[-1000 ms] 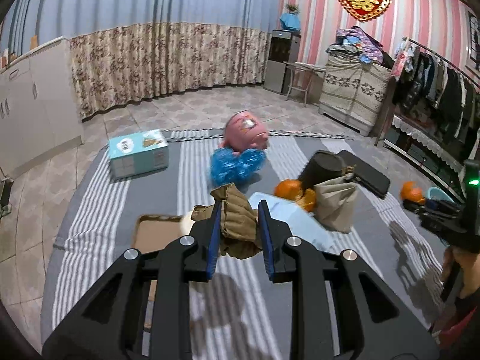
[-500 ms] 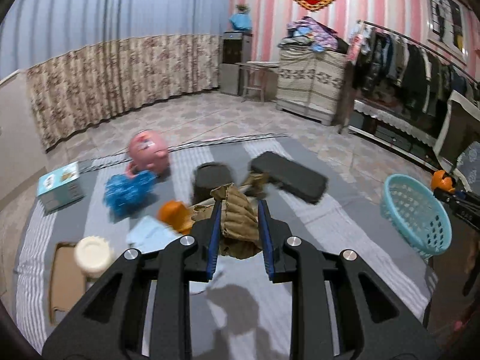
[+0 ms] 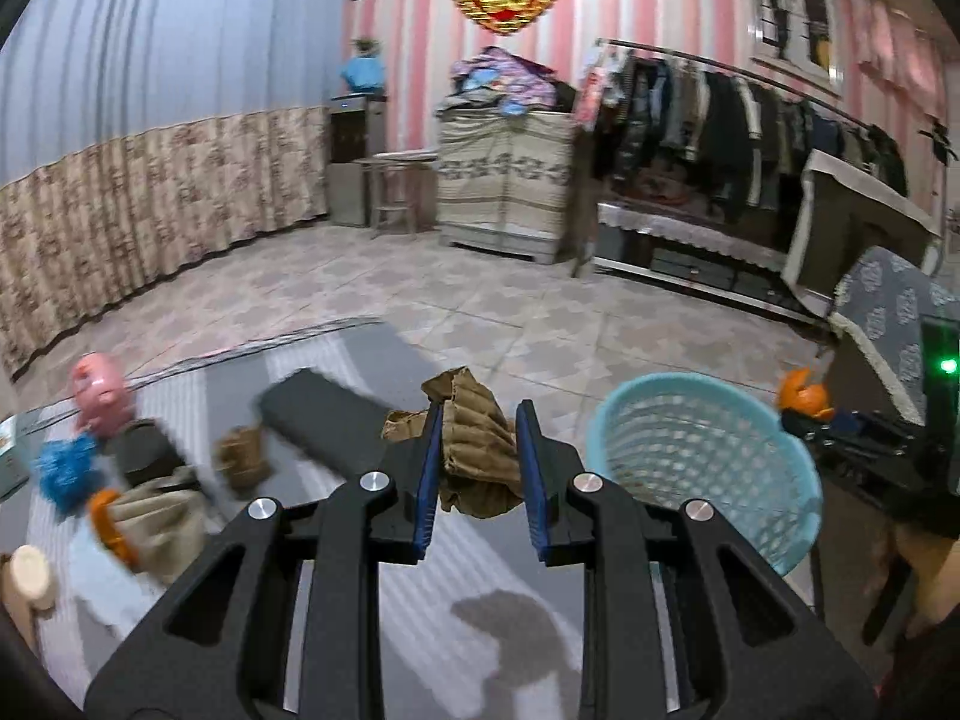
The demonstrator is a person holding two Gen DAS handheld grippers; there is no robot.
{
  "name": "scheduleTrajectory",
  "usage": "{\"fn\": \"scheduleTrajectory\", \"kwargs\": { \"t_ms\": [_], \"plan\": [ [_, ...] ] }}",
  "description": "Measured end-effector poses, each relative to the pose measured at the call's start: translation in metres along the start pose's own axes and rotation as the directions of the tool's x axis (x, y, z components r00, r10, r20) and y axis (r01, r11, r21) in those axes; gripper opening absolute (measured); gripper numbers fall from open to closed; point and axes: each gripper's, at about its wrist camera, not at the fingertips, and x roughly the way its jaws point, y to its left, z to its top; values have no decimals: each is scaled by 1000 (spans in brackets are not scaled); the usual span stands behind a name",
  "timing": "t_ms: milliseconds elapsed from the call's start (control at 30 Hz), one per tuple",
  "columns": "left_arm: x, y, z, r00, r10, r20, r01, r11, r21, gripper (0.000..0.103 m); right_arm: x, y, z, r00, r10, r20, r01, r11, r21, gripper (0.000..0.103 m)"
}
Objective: Collect trash
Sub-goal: 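Carry the orange peel and glove over the blue basket with both tools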
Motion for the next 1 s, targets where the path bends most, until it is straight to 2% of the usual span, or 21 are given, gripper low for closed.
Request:
{"fn": "scheduleTrajectory", "kwargs": {
  "t_ms": [300, 567, 767, 867, 1000],
  "plan": [
    [45, -78, -9, 994, -107, -28, 109, 992, 63, 23, 7, -32, 2, 1000, -14, 6, 13, 998, 59, 36],
    [88, -113, -16, 985, -150, -81, 157, 984, 82, 23, 18, -30, 3, 1000, -10, -17, 12, 998, 69, 35],
    [105, -128, -14, 982, -163, -100, 174, 979, 104, 23, 26, -41, 1, 999, -13, -40, 18, 993, 116, 35],
    [106, -129, -13, 984, -150, -96, 160, 981, 109, 27, 29, -44, 1, 999, -17, -49, 23, 992, 125, 35],
    [104, -124, -9, 984, -144, -101, 153, 984, 92, 45, 30, -44, 1, 999, -18, -49, 24, 992, 123, 35]
  ]
}}
